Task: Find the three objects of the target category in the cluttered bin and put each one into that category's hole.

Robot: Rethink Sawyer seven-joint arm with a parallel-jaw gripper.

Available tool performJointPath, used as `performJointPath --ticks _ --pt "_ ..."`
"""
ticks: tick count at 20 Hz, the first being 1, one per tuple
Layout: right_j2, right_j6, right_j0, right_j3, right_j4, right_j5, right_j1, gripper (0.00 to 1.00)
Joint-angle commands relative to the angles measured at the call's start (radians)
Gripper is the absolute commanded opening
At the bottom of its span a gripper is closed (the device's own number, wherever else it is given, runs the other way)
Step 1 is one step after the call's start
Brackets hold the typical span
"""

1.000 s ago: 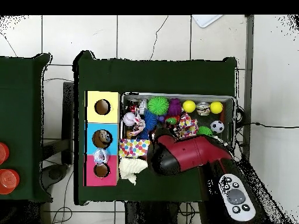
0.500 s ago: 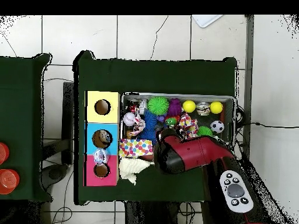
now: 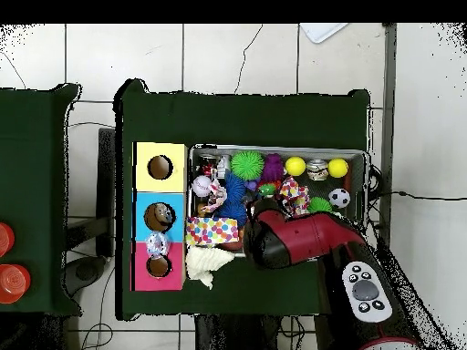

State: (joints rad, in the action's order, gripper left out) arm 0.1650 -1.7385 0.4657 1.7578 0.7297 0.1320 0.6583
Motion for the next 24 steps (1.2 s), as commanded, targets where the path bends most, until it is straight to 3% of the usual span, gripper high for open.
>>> performJointPath --ticks 1,8,18,24 --pt "0.008 -0.119 -0.008 -0.038 -0.032 -0.014 -0.046 1.0" --pt "0.055 -0.097 0.02 -0.027 -0.063 0.019 -0.031 1.0" --pt "0.055 -0.092 0.031 -0.005 -0.069 0.003 -0.031 1.0" --pt "0.144 -0.071 0.093 0.058 -0.116 0.047 -0.004 1.0"
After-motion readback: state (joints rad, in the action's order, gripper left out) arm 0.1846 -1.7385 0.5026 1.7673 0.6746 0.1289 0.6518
